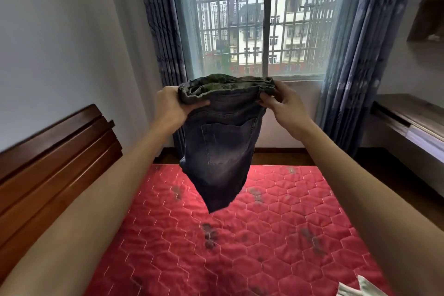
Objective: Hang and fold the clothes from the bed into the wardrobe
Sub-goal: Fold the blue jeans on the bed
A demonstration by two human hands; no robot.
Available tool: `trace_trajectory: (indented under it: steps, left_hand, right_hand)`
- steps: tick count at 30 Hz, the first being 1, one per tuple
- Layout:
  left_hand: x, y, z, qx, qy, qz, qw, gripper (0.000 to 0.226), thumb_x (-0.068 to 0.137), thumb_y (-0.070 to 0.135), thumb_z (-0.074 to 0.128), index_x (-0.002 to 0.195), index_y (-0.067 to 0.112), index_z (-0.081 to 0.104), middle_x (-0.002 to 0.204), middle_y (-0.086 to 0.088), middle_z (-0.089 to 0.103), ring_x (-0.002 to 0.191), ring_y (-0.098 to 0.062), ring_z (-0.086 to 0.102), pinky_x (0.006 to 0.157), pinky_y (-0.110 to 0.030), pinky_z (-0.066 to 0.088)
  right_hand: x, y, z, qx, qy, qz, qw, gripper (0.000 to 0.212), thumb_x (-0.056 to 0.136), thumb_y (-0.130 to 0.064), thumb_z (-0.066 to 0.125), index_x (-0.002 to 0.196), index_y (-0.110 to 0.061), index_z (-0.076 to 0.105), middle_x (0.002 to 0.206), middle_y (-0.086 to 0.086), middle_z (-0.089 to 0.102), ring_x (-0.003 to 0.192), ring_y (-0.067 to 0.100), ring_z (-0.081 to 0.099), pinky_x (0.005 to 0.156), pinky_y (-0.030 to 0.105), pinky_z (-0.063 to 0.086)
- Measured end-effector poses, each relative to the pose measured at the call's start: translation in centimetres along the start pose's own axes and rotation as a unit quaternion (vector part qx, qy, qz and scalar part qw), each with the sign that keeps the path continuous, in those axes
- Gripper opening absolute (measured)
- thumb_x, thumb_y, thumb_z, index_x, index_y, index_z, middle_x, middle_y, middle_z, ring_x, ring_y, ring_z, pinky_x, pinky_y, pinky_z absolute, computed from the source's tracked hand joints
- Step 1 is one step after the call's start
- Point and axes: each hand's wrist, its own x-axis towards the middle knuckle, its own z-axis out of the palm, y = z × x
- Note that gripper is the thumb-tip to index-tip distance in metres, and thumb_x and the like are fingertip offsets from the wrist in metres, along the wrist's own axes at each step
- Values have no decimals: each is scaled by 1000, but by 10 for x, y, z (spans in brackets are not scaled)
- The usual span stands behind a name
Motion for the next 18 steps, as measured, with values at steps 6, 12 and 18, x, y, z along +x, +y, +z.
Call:
trace_trajectory:
  steps: [6, 12, 18]
  left_hand:
    - [-120, -21, 17, 75, -124, 7, 989, 75, 53, 85, 69, 99, 27, 77, 77, 1, 74, 74, -14, 70, 67, -35, 56]
    - [-298, -90, 52, 112, -271, -106, 950, 72, 59, 81, 55, 97, 24, 77, 75, 1, 66, 74, -24, 65, 62, -29, 43]
    - [-483, -137, 70, 60, -408, -308, 858, 41, 51, 72, 77, 77, 44, 64, 71, 25, 64, 82, -7, 68, 55, -10, 36]
  right_hand:
    - [-101, 55, -13, -51, -104, 81, 990, 31, 97, 4, 54, 124, -11, 55, 111, 8, 66, 99, 11, 64, 91, 27, 53]
    - [-264, 154, 0, -78, -190, 256, 945, 37, 94, 7, 58, 115, -22, 59, 94, -13, 68, 82, 0, 57, 78, 25, 47]
    - [-430, 234, 25, -116, -276, 395, 868, 35, 93, 2, 62, 115, -27, 60, 98, -4, 70, 81, 5, 59, 76, 26, 45]
